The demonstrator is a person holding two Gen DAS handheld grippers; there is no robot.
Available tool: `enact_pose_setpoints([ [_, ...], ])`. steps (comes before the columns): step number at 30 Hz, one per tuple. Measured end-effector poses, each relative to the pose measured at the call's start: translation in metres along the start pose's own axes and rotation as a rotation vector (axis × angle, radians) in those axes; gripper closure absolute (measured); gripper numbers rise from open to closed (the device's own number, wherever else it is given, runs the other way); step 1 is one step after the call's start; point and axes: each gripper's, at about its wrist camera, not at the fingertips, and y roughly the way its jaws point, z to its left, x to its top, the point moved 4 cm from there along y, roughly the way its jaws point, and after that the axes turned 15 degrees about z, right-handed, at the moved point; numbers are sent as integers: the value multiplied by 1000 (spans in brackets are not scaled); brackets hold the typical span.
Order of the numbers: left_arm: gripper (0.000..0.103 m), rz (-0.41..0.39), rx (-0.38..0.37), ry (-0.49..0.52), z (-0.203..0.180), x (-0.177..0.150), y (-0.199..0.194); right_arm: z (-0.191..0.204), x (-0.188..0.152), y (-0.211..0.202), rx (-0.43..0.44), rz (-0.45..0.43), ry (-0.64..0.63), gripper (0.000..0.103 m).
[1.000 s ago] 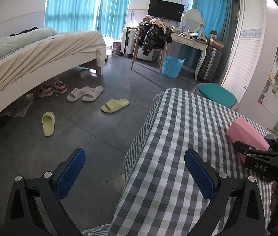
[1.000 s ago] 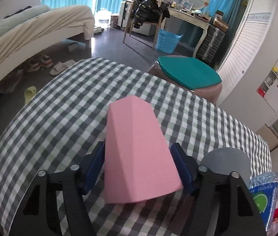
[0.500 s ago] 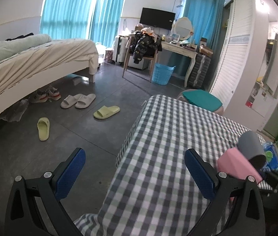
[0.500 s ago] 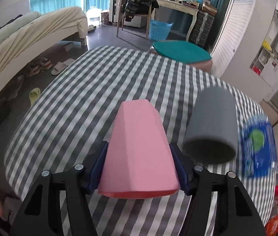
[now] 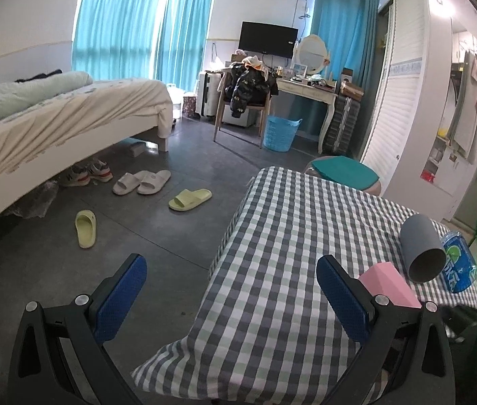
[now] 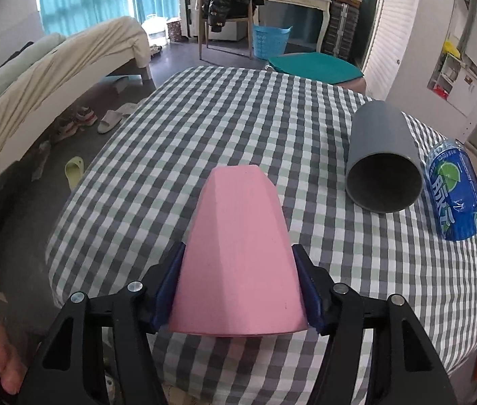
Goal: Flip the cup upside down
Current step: 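Lift the pink cup with the right gripper toward the left gripper, then close the left gripper on the pink cup while the right gripper releases it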
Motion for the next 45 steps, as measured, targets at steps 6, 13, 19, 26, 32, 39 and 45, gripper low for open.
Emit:
enact_pose_setpoints([
  [6,0,3,31,58,-19,8,-9,-25,-1,-53,22,-130,-11,24],
  [13,0,125,-73,134,-83,27,-2,-104,-8,-103,-51,-260,50,17],
  [19,0,412,-131,168,-141,38,48,-163,-6,-91,-18,-224,122,17],
  [26,2,602,-81,211,-168,31,93,-202,-6,-55,64,-161,179,17],
  [32,3,676,-51,255,-184,27,111,-220,-2,-37,112,-152,208,17],
  [39,41,782,-65,295,-197,1,127,-231,-4,-49,131,-214,213,17],
  [45,42,729,-110,282,-196,12,111,-231,-10,-59,125,-232,224,17],
])
